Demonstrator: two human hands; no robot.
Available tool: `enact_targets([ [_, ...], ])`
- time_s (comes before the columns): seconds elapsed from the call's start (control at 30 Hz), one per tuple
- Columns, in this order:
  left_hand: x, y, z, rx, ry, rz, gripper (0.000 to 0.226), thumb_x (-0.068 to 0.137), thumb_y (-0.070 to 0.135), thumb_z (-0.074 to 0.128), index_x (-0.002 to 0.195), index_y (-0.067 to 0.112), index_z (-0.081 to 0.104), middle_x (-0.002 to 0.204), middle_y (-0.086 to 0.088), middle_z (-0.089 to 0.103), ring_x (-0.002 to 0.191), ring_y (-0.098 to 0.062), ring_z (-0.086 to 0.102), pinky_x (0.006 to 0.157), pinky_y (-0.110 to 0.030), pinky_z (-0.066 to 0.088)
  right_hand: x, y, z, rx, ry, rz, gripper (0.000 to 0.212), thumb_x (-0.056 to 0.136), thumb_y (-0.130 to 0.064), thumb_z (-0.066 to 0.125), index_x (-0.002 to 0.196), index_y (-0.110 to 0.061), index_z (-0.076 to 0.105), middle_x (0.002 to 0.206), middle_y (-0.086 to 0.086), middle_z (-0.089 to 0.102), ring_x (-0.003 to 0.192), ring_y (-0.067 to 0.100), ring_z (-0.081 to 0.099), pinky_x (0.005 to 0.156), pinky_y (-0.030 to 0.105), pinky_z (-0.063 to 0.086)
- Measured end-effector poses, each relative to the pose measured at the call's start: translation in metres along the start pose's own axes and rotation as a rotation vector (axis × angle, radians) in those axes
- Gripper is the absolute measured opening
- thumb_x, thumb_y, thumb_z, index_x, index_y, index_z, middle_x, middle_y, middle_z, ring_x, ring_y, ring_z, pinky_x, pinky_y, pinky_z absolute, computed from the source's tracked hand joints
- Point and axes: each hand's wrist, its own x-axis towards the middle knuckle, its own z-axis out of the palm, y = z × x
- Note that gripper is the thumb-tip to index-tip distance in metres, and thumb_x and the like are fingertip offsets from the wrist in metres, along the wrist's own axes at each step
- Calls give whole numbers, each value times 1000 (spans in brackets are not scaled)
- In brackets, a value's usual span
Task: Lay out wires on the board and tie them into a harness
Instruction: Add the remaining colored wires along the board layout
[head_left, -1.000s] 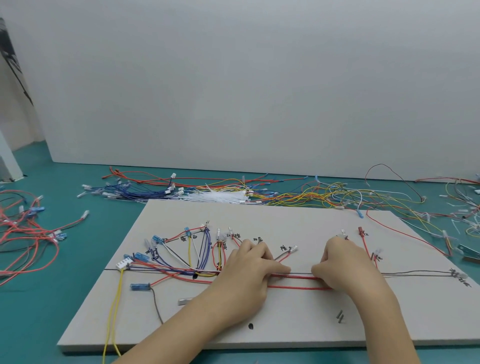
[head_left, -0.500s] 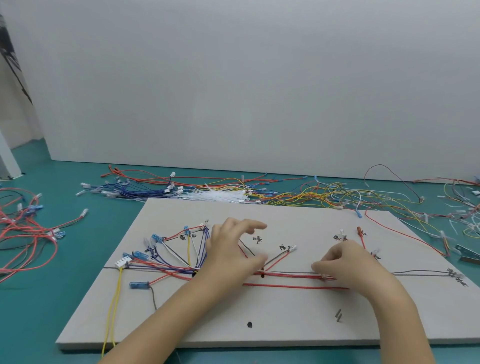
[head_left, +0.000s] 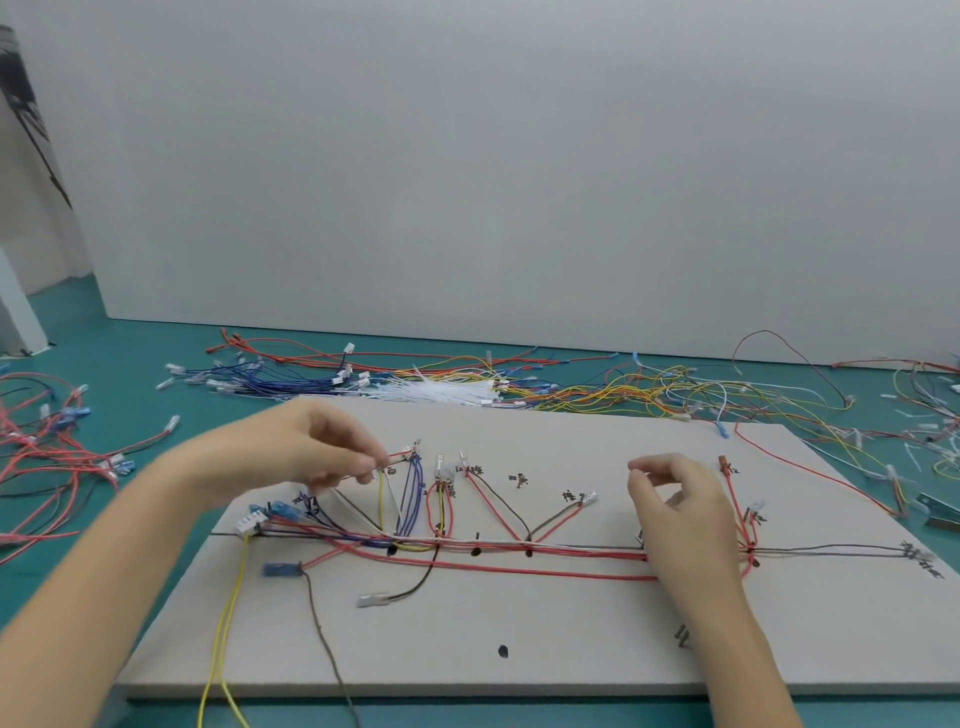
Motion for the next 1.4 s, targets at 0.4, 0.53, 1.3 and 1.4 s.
enact_targets([
  [0.4, -25, -72, -61, 296, -186, -226, 36, 57, 34, 81, 93, 34, 77, 85, 4, 72, 71, -7, 63, 60, -21, 47, 2, 13, 3, 124, 12, 15, 21, 87, -6, 60, 81, -24, 69, 85, -9, 67, 71, 21, 57, 67, 31, 46],
  [0.53, -29, -87, -66, 315, -184, -184, 46, 50, 23, 78, 94, 34, 77, 81, 10, 70, 71, -6, 61, 66, -22, 50, 1, 15, 4, 136, -12, 23, 21, 86, -6, 60, 81, -24, 70, 84, -10, 67, 78, 18, 60, 69, 30, 48],
  [1.3, -34, -35, -13, 78, 13, 98, 56, 60, 66, 79, 87, 17, 75, 77, -1, 68, 69, -9, 58, 66, -20, 46, 1, 16, 5, 125, -72, 65, 22, 86, -8, 61, 77, -26, 69, 80, -10, 67, 78, 20, 59, 70, 36, 49],
  [1.4, -23, -9, 8, -112, 95, 133, 40, 59, 50, 80, 75, 14, 72, 64, -4, 61, 58, -14, 54, 59, -19, 47, 1, 16, 3, 131, -67, 73, 22, 86, -8, 61, 77, -26, 69, 80, -9, 67, 75, 20, 58, 69, 33, 47],
])
